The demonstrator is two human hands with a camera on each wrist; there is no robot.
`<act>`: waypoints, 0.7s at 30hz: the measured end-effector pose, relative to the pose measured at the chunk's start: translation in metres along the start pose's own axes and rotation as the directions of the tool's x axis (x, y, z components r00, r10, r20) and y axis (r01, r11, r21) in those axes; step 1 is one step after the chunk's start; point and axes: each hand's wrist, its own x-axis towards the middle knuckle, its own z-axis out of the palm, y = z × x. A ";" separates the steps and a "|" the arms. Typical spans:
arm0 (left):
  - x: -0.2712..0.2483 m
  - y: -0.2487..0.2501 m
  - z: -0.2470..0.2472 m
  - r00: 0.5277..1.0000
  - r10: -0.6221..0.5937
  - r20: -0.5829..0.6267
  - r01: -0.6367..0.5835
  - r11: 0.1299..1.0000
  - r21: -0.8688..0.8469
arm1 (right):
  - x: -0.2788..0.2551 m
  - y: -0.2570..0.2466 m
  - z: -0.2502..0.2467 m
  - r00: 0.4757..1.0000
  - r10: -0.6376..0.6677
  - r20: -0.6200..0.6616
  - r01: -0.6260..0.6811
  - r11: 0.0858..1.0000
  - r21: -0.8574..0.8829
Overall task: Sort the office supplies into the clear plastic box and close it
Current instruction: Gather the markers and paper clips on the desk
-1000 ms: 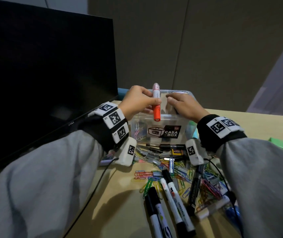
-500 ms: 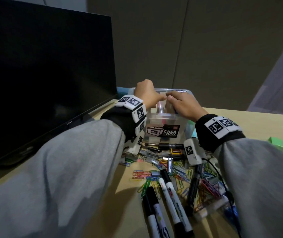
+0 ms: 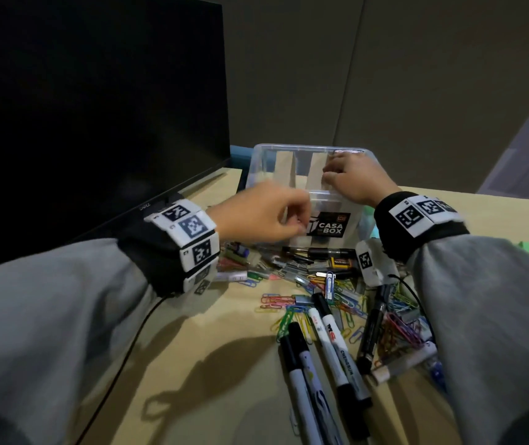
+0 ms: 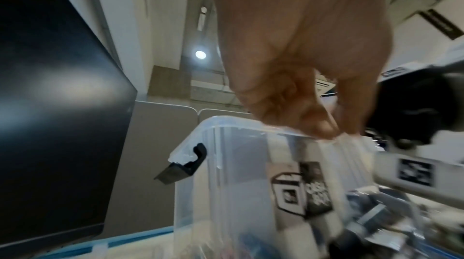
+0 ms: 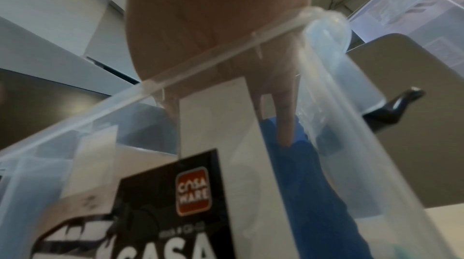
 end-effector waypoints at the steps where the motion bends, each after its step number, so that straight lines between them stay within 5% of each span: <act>1: -0.006 0.001 0.004 0.989 -0.025 0.148 0.020 0.999 0.041 | 0.001 0.000 0.000 1.000 -0.005 0.003 0.005 1.000 -0.002; 3: -0.016 0.000 0.017 0.908 -0.114 0.403 0.066 0.989 0.132 | 0.002 0.002 0.001 1.000 -0.019 0.007 0.019 1.000 -0.024; 6: -0.024 -0.001 0.039 0.814 -0.179 0.553 0.027 0.962 0.271 | 0.003 0.003 0.001 1.000 -0.022 0.004 0.022 0.999 -0.044; 21: -0.012 0.008 0.061 0.843 -0.295 0.451 0.191 0.946 0.261 | 0.006 0.007 0.004 0.999 -0.036 -0.009 0.036 0.998 -0.049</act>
